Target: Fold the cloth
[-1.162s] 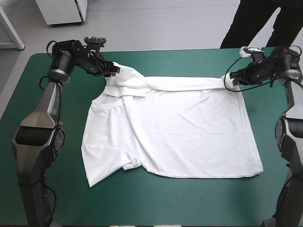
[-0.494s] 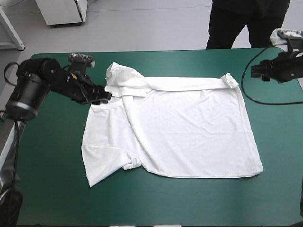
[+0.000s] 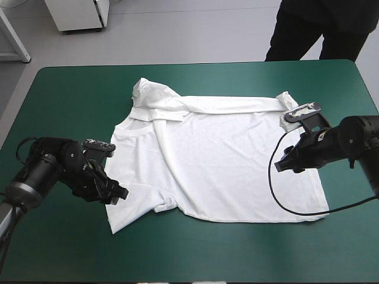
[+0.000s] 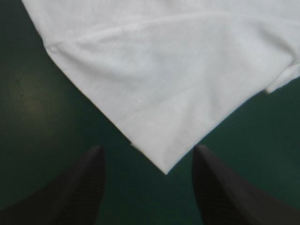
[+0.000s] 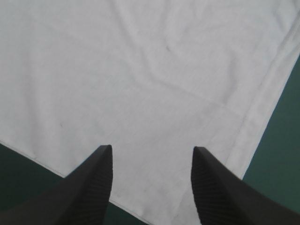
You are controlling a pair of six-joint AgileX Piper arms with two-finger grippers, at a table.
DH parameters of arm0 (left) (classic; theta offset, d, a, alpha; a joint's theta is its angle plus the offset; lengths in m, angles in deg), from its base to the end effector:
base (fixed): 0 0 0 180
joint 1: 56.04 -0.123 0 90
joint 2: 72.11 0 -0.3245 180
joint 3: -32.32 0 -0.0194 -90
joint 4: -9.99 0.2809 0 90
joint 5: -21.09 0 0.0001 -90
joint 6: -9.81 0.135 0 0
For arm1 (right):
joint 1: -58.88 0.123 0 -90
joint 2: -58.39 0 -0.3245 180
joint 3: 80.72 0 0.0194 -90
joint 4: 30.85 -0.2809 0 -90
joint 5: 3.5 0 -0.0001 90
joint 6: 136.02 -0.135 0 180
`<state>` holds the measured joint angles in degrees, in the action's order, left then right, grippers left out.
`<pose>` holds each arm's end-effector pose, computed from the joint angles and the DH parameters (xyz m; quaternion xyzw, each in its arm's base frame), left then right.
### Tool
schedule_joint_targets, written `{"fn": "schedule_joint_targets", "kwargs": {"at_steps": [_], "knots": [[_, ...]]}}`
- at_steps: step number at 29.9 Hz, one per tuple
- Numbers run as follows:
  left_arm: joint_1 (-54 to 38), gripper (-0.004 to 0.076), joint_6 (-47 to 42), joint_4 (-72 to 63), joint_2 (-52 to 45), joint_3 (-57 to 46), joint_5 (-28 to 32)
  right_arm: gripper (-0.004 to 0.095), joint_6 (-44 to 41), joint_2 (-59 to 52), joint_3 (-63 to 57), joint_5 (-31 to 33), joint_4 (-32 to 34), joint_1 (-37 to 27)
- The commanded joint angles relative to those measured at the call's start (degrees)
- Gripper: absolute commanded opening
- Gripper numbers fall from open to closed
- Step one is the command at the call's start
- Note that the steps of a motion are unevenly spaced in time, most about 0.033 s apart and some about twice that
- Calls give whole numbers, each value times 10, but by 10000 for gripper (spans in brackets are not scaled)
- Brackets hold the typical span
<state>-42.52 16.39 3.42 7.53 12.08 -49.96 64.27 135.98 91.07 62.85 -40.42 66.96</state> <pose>0.2329 -0.0710 0.2806 0.1596 0.9824 -0.0602 0.0754 0.2663 0.0586 0.3621 -0.2234 0.9412 0.0562 0.2472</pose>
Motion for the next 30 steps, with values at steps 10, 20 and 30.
{"fn": "schedule_joint_targets", "kwargs": {"at_steps": [10, 20, 30], "knots": [[1, 414, -9, 32, 75, -13, 40, 498, -34, -22, 5, -32, 63, 110], [1, 414, -4, 28, 161, -13, 74, 498, -70, -24, 5, -31, 124, 172], [1, 263, -4, 2, 208, -18, 117, 451, -77, -34, 5, -33, 156, 177]]}}
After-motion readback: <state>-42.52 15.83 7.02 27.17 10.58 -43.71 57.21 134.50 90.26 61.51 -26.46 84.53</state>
